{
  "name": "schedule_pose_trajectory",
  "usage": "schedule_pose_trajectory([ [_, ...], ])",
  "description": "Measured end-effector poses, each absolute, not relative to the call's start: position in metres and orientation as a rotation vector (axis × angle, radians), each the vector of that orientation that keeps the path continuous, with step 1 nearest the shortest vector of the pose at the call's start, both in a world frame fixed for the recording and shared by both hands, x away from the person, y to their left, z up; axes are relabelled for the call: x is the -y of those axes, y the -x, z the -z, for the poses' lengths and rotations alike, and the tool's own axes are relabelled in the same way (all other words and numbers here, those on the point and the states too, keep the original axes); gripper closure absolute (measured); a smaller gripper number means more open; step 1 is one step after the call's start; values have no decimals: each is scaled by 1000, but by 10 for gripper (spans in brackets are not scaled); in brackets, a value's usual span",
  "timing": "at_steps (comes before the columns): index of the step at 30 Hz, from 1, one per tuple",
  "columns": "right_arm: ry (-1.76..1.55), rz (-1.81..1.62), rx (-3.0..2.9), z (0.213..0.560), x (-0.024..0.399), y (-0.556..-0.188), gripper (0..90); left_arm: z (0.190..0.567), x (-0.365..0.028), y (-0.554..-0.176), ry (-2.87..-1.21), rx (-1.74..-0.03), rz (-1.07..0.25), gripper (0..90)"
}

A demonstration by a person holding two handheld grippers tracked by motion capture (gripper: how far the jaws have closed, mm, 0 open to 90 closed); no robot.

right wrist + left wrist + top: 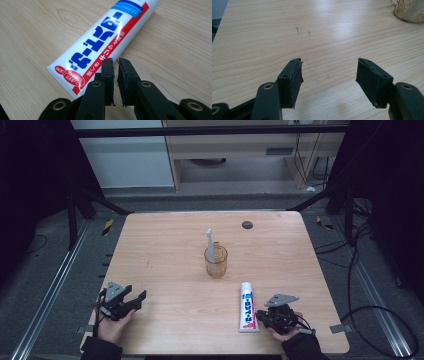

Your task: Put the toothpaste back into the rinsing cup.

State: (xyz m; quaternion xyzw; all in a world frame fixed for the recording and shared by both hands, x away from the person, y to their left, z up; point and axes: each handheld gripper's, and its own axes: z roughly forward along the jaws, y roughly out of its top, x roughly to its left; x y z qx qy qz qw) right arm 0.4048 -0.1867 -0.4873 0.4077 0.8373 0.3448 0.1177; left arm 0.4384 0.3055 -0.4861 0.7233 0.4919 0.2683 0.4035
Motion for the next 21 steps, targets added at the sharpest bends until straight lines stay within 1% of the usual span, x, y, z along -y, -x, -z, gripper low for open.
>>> schedule_pose_trajectory([
  [21, -1150, -1081, -2472, 488, 162, -413, 816, 488, -305, -441, -1830, -1253, -677, 355],
])
